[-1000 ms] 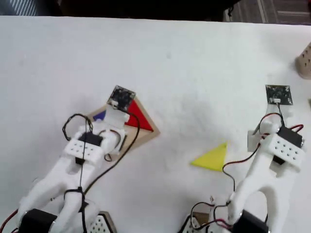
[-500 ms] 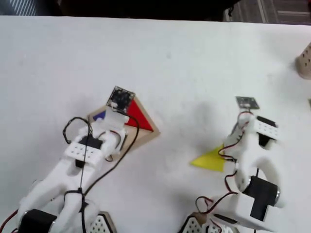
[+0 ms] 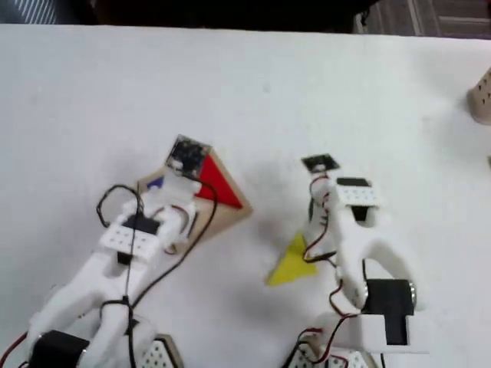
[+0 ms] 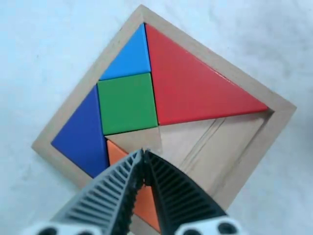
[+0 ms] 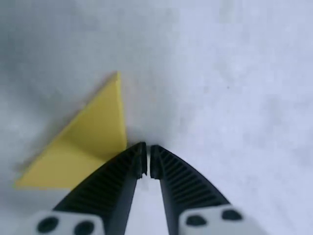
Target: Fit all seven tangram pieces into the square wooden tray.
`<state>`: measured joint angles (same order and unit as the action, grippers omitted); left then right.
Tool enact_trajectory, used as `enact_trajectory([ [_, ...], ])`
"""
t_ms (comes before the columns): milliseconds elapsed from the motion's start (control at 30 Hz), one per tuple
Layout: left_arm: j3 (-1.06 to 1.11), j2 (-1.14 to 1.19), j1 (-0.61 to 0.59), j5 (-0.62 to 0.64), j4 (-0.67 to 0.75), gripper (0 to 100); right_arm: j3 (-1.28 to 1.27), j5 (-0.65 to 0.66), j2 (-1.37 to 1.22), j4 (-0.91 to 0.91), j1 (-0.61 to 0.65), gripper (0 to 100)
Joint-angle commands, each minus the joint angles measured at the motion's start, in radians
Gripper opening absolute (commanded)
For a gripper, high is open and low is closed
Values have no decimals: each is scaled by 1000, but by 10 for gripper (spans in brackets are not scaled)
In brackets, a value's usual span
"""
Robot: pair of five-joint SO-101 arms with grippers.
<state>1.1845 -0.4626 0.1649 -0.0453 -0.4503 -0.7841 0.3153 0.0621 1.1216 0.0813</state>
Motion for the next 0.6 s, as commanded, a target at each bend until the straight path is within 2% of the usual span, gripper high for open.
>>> enact_trajectory([
  [0,-6,-33,-12,-8,23,20,15,-8,31,35,76,19],
  [233,-5,-33,-12,-8,21,20,28,2,297,157,36,19],
  [333,-5,-33,-12,-8,21,20,-29,18,418,157,-1,19],
  [567,-5,-33,-12,-8,25,20,-381,334,604,-33,-4,19],
])
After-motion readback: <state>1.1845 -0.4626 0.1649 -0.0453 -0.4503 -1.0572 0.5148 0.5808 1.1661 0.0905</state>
